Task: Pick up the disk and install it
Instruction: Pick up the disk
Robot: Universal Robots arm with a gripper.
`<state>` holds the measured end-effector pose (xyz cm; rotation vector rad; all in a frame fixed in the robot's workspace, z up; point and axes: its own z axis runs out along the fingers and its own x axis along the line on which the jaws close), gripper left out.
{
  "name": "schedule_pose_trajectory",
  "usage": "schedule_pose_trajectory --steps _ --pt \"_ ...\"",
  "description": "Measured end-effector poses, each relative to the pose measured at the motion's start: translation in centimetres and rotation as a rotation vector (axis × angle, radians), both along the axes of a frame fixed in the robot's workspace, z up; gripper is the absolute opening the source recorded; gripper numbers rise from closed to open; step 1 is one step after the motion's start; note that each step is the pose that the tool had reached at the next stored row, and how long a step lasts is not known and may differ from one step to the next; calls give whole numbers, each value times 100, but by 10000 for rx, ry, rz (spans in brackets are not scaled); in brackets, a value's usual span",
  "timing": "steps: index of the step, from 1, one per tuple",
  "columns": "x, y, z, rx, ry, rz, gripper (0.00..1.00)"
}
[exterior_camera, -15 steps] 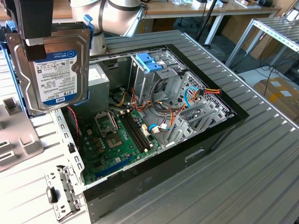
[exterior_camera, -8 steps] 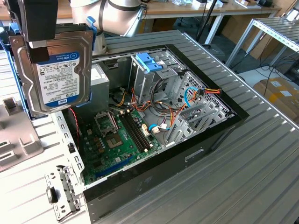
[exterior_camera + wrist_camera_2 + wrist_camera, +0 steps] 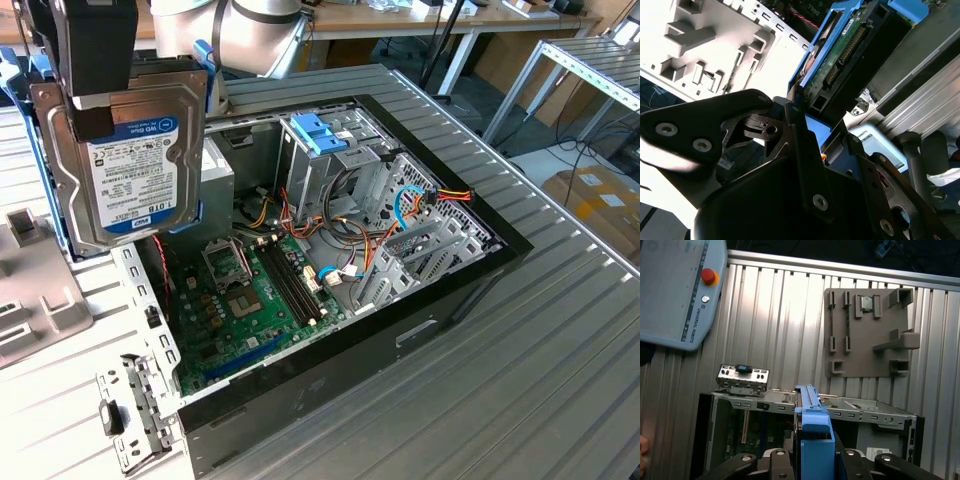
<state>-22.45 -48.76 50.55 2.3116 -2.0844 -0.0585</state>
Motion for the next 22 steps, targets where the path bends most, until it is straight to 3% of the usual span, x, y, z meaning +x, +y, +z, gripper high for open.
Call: schedule_pose_trajectory --steps 22 --pt "94 -133 -17 -1 0 0 37"
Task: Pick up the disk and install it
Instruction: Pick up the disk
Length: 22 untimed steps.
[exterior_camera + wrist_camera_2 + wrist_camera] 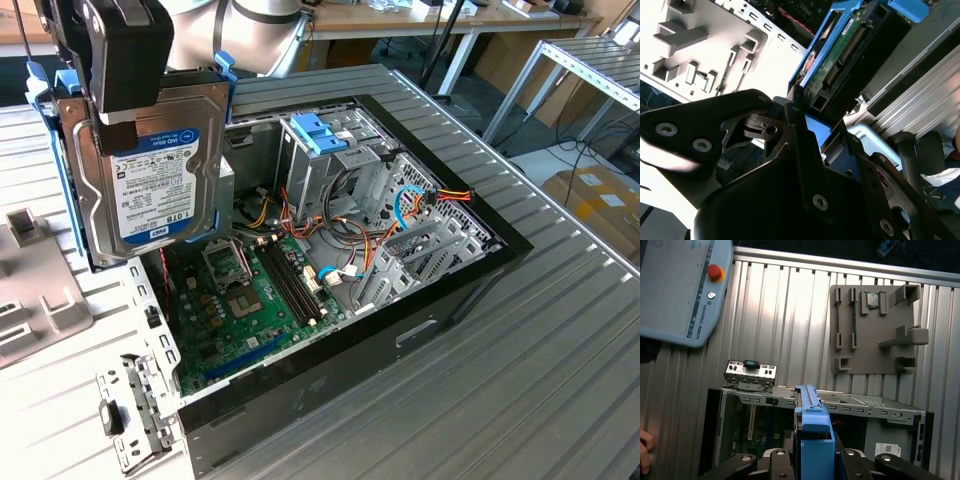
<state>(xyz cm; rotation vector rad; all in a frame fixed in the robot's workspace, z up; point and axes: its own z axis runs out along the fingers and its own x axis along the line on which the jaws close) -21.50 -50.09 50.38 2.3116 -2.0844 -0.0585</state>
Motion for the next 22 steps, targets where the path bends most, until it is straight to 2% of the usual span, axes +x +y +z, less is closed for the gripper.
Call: schedule_pose_trajectory --steps 22 --pt "92 -112 -15 -1 0 0 37"
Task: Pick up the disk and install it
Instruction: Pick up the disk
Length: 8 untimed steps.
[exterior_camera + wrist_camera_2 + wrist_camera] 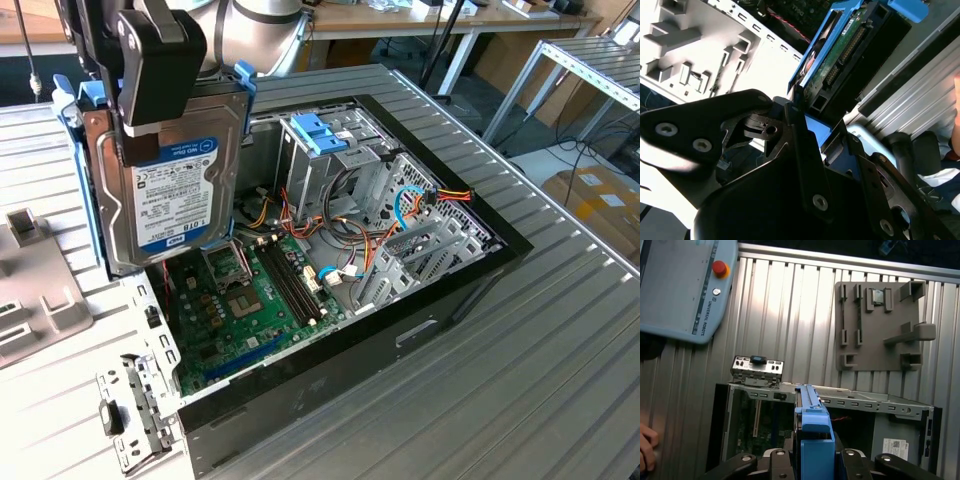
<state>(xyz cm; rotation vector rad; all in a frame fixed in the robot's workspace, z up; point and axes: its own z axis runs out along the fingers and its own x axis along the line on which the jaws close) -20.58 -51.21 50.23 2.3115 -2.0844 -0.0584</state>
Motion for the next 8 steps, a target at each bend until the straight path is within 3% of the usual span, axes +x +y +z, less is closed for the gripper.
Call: schedule_pose_trajectory --steps 8 --pt "49 -41 -7 -1 0 0 37"
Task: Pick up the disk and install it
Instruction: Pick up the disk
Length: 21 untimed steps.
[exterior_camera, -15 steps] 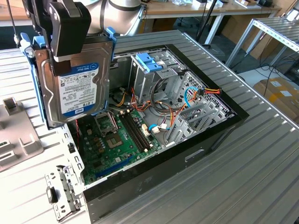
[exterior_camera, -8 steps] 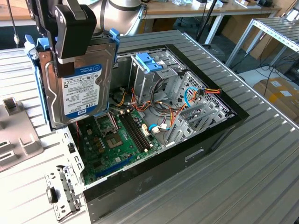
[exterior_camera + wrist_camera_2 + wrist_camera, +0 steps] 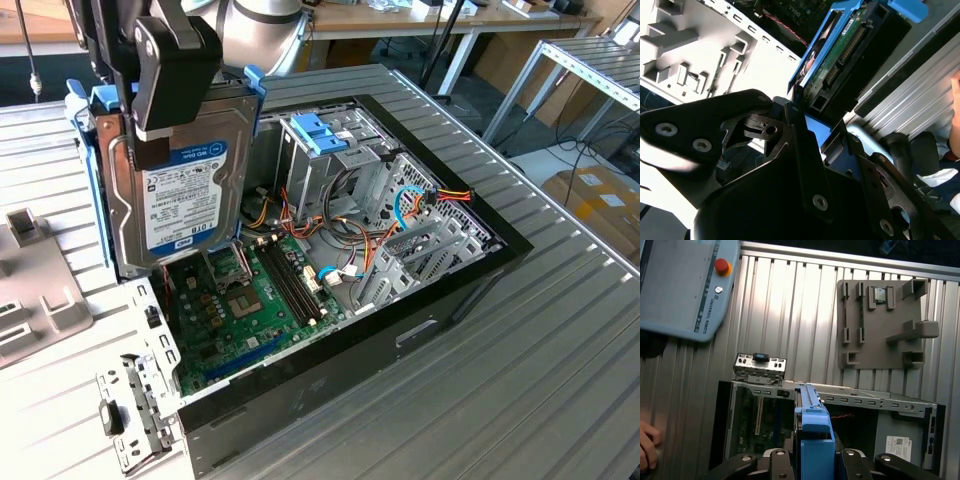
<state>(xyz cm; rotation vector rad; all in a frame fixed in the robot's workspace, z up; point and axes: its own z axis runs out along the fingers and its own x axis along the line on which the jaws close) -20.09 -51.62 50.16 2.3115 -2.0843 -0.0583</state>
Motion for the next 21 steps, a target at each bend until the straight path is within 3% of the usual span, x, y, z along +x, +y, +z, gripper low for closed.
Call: schedule_pose_trajectory --steps 21 --pt "106 -88 -15 -3 0 0 37"
